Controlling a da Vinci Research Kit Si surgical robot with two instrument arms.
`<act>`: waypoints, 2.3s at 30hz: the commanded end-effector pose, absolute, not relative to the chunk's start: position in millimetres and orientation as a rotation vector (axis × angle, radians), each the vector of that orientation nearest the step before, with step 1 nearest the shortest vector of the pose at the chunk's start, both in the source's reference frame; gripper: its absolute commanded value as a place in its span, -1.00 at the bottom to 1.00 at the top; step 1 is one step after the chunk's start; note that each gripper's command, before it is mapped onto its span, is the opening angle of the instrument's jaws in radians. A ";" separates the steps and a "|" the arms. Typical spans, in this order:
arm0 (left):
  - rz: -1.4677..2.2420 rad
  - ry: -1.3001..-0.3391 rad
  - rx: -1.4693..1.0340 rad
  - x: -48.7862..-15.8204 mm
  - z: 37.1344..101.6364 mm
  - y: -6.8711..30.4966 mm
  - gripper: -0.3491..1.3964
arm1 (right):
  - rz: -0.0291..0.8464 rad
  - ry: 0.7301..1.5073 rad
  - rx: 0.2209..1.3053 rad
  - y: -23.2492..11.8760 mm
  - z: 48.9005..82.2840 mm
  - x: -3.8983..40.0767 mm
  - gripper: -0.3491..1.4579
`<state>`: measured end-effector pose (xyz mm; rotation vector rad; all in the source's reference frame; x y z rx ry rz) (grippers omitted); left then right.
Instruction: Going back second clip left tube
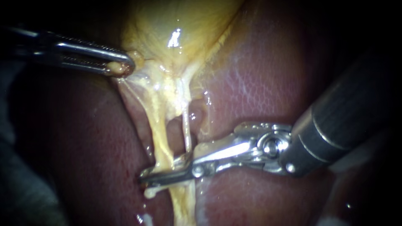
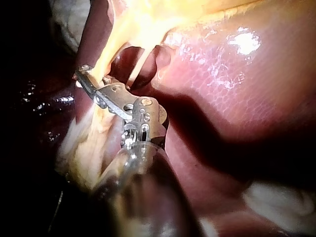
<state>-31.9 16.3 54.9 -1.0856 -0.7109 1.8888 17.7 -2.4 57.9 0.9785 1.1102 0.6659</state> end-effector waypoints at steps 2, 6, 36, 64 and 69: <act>1.890 -0.710 -1.086 -31.9 54.9 16.4 -1.00 | 0.673 1.141 0.984 -2.4 58.0 17.8 -0.71; 1.895 -0.708 -1.089 -31.9 54.9 16.4 -1.00 | 0.678 1.164 0.986 -2.7 58.5 18.5 -0.29; 1.895 -0.709 -1.090 -31.6 55.0 16.4 -1.00 | 0.404 1.116 0.626 -1.5 59.7 11.4 -0.08; 1.896 -0.706 -1.090 -31.8 55.6 16.5 -1.00 | 0.201 1.142 0.324 0.8 54.1 2.2 -0.06; 1.898 -0.692 -1.091 -32.6 56.9 16.3 -1.00 | 0.198 1.144 0.325 1.3 53.7 1.5 -0.06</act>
